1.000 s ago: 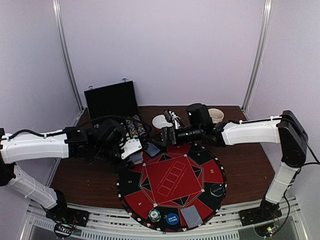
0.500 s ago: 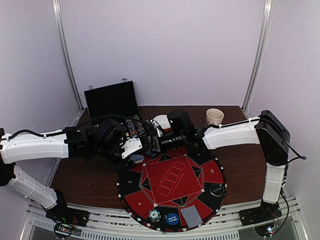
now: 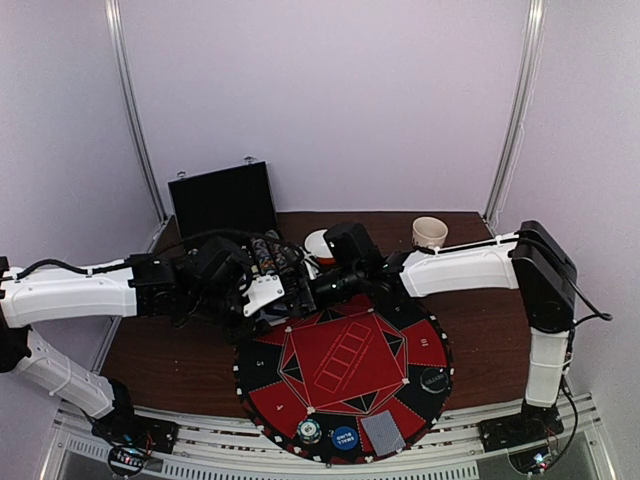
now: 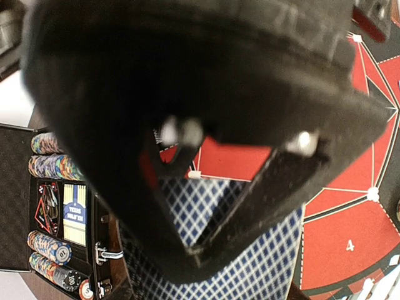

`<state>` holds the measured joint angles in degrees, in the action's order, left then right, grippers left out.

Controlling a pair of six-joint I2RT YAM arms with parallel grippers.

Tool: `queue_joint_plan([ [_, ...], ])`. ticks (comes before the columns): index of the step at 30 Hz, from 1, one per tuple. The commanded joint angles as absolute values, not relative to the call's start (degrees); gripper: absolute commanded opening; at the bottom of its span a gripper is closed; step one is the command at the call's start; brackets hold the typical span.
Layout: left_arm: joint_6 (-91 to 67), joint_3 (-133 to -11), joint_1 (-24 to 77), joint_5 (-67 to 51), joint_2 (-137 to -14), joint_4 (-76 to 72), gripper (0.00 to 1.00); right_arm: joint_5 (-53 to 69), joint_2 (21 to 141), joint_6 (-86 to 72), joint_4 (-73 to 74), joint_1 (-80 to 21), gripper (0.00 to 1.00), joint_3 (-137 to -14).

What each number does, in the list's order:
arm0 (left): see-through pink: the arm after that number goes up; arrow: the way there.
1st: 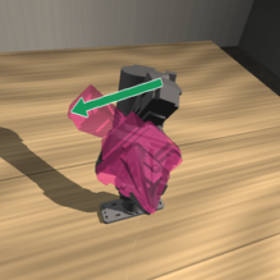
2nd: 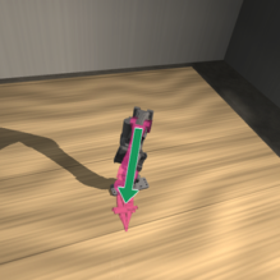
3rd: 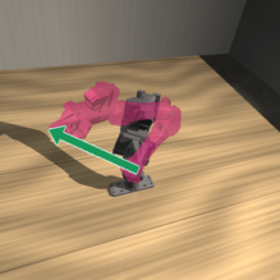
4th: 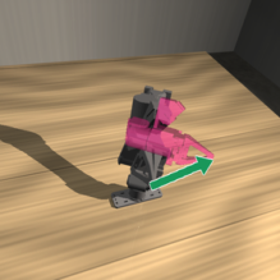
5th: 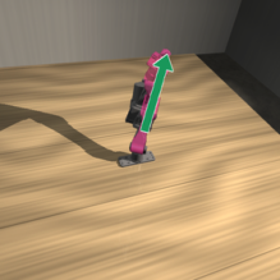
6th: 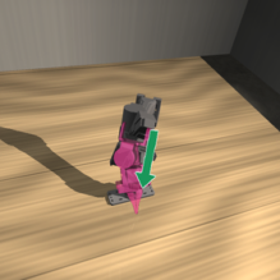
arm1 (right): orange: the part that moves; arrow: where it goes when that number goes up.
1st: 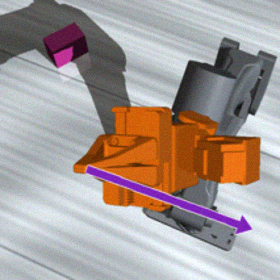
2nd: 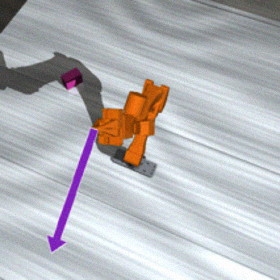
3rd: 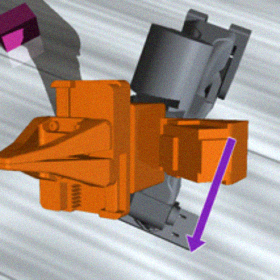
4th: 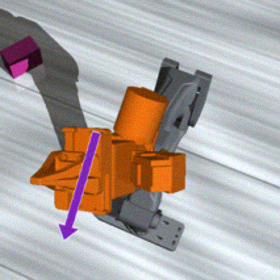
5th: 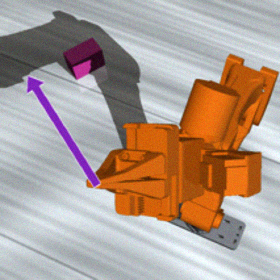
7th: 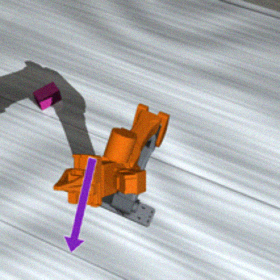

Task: Distribute texas hold em gaming equipment
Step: Pick up the poker card from the face-down deck piles.

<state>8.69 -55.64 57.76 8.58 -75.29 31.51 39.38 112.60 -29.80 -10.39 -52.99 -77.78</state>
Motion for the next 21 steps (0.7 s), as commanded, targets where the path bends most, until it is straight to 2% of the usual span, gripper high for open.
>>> queue_joint_plan([
  [1, 8.8, -55.47, 57.83, 9.39, -74.51, 29.74, 0.51, 35.54, 109.0, -25.23, -3.87, -52.74, 0.64, -79.42],
  [6, 8.69, -55.42, 57.83, 9.53, -74.5, 29.75, 0.5, 34.38, 107.56, -23.3, -0.79, -52.78, 0.53, -79.94],
  [21, 7.41, -54.32, 57.83, 10.19, -74.49, 30.17, 0.51, 30.95, 105.21, -17.99, 9.24, -52.76, 0.08, -82.81],
])
